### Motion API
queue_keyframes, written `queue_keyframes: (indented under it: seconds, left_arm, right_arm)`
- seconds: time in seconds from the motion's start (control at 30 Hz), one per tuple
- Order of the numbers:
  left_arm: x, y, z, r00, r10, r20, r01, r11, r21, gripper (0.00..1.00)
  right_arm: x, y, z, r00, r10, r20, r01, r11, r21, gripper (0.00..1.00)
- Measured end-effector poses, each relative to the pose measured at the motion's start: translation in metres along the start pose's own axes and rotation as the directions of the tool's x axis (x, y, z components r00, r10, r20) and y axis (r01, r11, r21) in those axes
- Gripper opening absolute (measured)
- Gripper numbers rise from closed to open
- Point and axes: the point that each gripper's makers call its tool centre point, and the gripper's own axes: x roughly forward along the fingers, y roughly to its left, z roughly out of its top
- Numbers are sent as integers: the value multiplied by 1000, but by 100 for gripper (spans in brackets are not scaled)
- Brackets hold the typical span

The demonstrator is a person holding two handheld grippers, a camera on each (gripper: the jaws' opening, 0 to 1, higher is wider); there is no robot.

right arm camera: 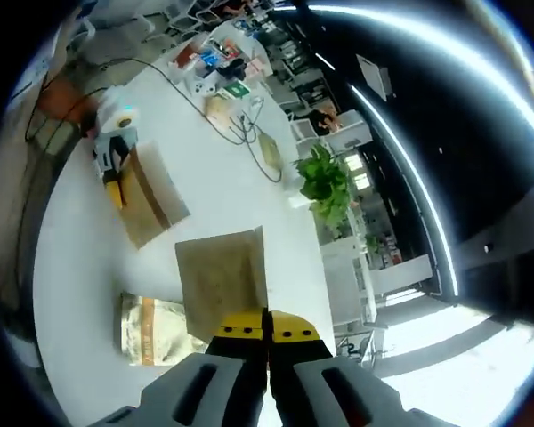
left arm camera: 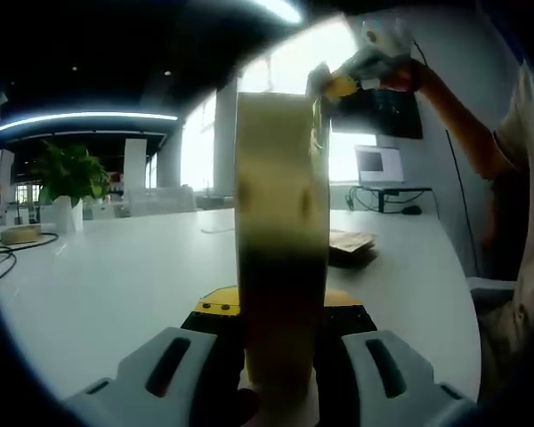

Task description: Extract single mask from mask box in order stack masks on table

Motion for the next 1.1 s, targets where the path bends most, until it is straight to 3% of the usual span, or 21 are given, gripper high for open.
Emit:
queue_keyframes:
  seconds: [0.47, 0.6, 0.9, 1.1]
  left_arm:
    - [-1, 0, 0, 1000, 1, -1, -1, 1000, 1, 20]
    - [-1, 0, 0, 1000, 1, -1, -1, 1000, 1, 20]
    - [-1, -1, 0, 1000, 1, -1, -1, 1000, 2, 20]
    - [-1, -1, 0, 1000, 0, -2, 0, 1000, 2, 20]
  right_arm:
    - [32, 23, -54, 992, 2, -130, 3, 999, 44, 0]
    - [43, 26, -69, 982, -9, -188, 14, 1000, 23, 0]
    - [64, 33, -86, 972, 1, -234, 3, 1000, 17, 0]
    - [70, 26, -94, 959, -46, -279, 39, 999, -31, 0]
